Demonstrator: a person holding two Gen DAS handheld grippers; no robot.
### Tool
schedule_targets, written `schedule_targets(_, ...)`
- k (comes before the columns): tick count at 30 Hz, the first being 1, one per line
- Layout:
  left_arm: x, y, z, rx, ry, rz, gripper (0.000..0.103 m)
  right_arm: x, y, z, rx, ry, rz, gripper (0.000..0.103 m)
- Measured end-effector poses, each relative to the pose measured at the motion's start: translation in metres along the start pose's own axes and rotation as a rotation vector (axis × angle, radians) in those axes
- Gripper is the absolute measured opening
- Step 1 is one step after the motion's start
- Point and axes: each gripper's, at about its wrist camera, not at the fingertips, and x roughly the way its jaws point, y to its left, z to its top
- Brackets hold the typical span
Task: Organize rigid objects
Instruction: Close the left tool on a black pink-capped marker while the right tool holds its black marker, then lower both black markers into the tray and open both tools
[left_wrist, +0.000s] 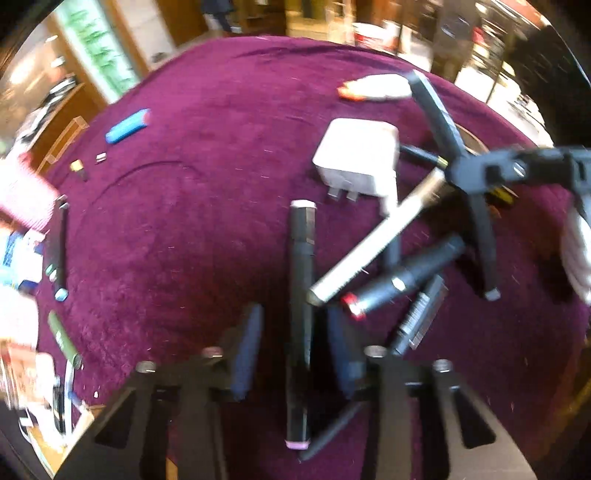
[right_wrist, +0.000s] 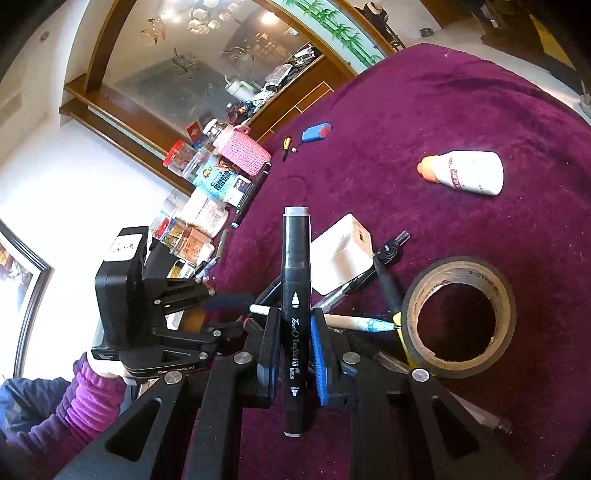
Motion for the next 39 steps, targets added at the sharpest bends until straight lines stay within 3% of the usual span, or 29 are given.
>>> schedule_targets(2,-0.001,0.000,-0.004,-0.057,-0.023,0.017,0.037,0.000,-0.001,-0.001,0.004,0.002,0.001,0.017)
schedule_targets(4,-0.001,-0.006,-0.005,-0.101,-0.037,-0.008,0.014,0.001,0.000,-0.001,0.003,0.001,-0.001,0.017)
schedule_targets(10,-0.030,-0.017,-0.026,-0.214,-0.109,0.005,0.014,-0.001,0.004,-0.001,-0.027,-0.011,-0.011,0.017)
schedule_targets(15,-0.083,-0.010,-0.058,-0.347,-0.225,-0.020,0.014,-0.005,0.008,-0.002,-0.034,-0.025,0.013,0.016)
schedule_targets(19,-0.129,0.001,-0.104,-0.466,-0.312,-0.004,0.014,-0.007,0.023,-0.006,-0.034,-0.016,0.068,0.016)
schedule_targets(22,-0.154,0.016,-0.150,-0.570,-0.336,0.048,0.014,-0.006,0.048,-0.012,-0.049,0.012,0.116,0.016)
schedule_targets(26,-0.164,0.047,-0.216,-0.735,-0.297,0.115,0.014,0.009,0.096,-0.023,-0.109,0.070,0.160,0.017)
schedule_targets(30,-0.159,0.067,-0.258,-0.843,-0.236,0.165,0.014,0.037,0.145,-0.037,-0.172,0.142,0.169,0.017)
schedule_targets(39,-0.127,0.115,-0.277,-0.946,-0.145,0.186,0.014,0.142,0.220,-0.069,-0.225,0.339,0.133,0.017)
